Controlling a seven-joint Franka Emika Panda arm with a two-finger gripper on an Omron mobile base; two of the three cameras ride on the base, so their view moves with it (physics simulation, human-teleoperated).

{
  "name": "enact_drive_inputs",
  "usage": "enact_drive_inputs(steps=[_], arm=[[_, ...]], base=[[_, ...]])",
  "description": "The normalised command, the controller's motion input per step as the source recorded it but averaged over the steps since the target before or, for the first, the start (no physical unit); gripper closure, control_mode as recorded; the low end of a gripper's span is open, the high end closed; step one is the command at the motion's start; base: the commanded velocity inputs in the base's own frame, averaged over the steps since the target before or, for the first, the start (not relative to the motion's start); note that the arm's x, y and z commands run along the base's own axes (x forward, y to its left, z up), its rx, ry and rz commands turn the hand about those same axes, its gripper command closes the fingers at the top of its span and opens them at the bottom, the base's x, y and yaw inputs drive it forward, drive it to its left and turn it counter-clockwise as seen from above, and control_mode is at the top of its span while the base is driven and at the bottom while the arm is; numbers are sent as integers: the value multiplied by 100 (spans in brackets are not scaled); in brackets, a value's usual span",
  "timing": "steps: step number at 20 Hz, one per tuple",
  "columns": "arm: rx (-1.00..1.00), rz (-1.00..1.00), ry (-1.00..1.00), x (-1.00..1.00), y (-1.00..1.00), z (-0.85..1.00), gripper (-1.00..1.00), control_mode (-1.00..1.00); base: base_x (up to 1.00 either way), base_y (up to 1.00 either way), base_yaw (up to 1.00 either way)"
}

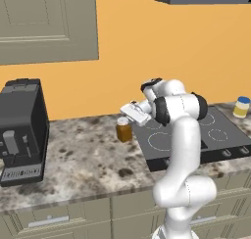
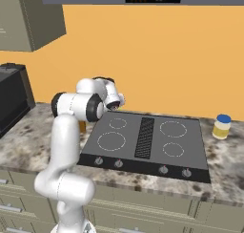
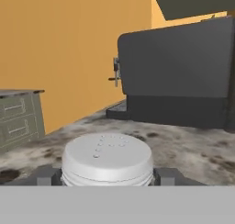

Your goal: Collect the turmeric, mayonnaise, and shaker from the cabinet and place them next to the stove.

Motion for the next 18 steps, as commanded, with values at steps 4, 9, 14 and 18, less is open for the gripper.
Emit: enact_drive_inputs(steps=[4, 9, 14, 18], arm=[[-11, 0, -25, -33, 2, 2, -100, -100], [-12, 0, -26, -29, 0, 9, -100, -100], [-11, 0, -25, -33, 0, 23, -100, -100], [-10, -2, -29, -74, 0, 35, -100, -100]], base=[[0, 0, 0], [0, 0, 0], [0, 0, 0], [0, 0, 0]])
